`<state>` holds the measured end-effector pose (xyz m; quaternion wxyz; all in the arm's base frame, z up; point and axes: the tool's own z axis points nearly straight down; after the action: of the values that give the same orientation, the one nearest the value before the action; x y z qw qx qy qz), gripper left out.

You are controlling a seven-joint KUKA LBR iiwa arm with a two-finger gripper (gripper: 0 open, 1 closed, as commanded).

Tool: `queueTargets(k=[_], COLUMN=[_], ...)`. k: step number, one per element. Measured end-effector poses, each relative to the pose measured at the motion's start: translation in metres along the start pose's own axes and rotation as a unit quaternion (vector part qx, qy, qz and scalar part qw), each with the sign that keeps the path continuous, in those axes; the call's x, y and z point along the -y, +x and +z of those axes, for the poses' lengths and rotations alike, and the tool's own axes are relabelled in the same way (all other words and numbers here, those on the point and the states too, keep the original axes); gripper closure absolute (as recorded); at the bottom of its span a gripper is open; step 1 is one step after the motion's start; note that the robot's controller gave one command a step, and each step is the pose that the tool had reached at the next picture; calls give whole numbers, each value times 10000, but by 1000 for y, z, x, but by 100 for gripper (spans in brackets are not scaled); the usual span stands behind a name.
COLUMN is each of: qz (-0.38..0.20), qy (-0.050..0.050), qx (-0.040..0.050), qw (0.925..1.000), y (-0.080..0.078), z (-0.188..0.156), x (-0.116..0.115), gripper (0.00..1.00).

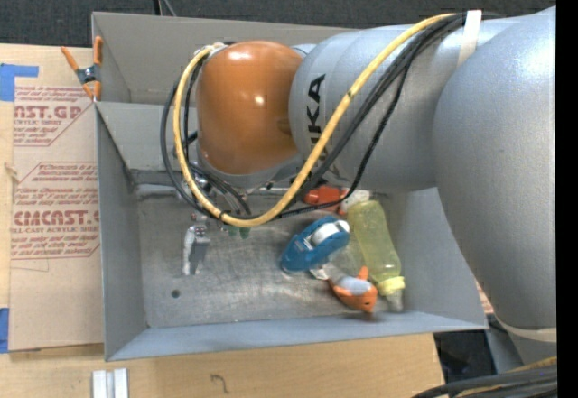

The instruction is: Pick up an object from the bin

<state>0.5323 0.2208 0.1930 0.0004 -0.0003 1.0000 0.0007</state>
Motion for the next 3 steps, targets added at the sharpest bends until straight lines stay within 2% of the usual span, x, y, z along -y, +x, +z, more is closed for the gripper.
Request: queueTargets(k=[1, 2, 3], qz=[129, -364, -1573], qy=[-11, 23, -1], qx=[16, -21, 60], qw=[9999, 9993, 9875], y=[-19, -3, -24], z=[32, 36, 68], x=[50, 82, 77], gripper=[0, 0, 0])
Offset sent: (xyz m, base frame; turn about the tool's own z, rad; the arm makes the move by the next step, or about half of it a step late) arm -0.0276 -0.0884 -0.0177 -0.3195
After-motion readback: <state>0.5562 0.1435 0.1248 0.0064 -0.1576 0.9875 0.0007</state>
